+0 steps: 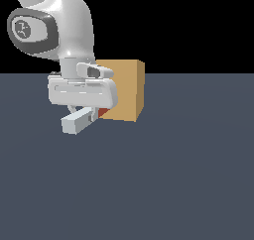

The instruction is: Insert the peg into the horizontal hole in a box.

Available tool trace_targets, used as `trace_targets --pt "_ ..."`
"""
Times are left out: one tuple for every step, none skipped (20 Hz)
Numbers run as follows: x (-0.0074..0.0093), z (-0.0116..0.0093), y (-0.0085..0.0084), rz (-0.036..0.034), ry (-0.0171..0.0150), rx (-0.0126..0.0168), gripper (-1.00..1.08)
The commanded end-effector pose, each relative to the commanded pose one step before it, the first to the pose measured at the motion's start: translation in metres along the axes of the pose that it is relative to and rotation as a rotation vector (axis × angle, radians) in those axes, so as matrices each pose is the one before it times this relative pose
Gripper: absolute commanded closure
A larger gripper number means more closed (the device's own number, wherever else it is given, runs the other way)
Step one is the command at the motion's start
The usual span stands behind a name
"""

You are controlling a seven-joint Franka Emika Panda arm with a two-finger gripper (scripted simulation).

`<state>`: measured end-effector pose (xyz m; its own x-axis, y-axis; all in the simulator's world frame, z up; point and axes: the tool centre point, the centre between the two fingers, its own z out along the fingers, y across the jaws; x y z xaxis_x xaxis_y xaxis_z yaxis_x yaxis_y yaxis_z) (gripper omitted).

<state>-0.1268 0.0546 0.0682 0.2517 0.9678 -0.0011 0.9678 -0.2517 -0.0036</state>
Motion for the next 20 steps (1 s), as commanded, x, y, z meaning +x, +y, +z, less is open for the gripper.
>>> trace_targets --pt "0.01116 -0.00143 0.00053 -0.00121 0.00166 -0.00330 1.08" --pt "0.00564 0.00001 -0.00014 0.00000 0.00000 0.00000 1.08" --pt "0.00636 0.00002 -0.00015 0.00000 0.00000 0.00000 1.08" --pt "0.00705 -0.00022 -0.00016 0.00007 0.00025 -0.00042 1.08" --pt "0.00780 0.00002 -0.00014 0.00000 0.00000 0.00000 1.08" --pt "0.00837 -0.00022 -0.00013 0.00007 0.00024 -0.00042 1.08" --pt "0.00895 0.00003 -0.00009 0.00000 0.00000 0.00000 1.08" --pt "0.00888 -0.00022 -0.00006 0.00006 0.00022 -0.00043 1.08" --pt "0.00834 0.00003 0.00001 0.00000 0.00000 0.00000 1.08" --pt "0.00771 -0.00023 0.00004 0.00004 0.00019 -0.00045 1.08" --pt "0.00712 0.00002 0.00011 0.00000 0.00000 0.00000 1.08" --pt "0.00648 0.00002 0.00015 0.00000 0.00000 0.00000 1.08" --pt "0.00579 -0.00024 0.00016 0.00001 0.00016 -0.00046 1.08" --pt "0.00510 0.00002 0.00021 0.00000 0.00000 0.00000 1.08" --pt "0.00437 0.00001 0.00022 0.00000 0.00000 0.00000 1.08" --pt "0.00362 0.00001 0.00021 0.00000 0.00000 0.00000 1.08" --pt "0.00292 -0.00024 0.00014 -0.00004 0.00011 -0.00048 1.08" --pt "0.00222 0.00001 0.00016 0.00000 0.00000 0.00000 1.08" --pt "0.00157 0.00000 0.00012 0.00000 0.00000 0.00000 1.08" --pt "0.00094 0.00000 0.00007 0.00000 0.00000 0.00000 1.08"
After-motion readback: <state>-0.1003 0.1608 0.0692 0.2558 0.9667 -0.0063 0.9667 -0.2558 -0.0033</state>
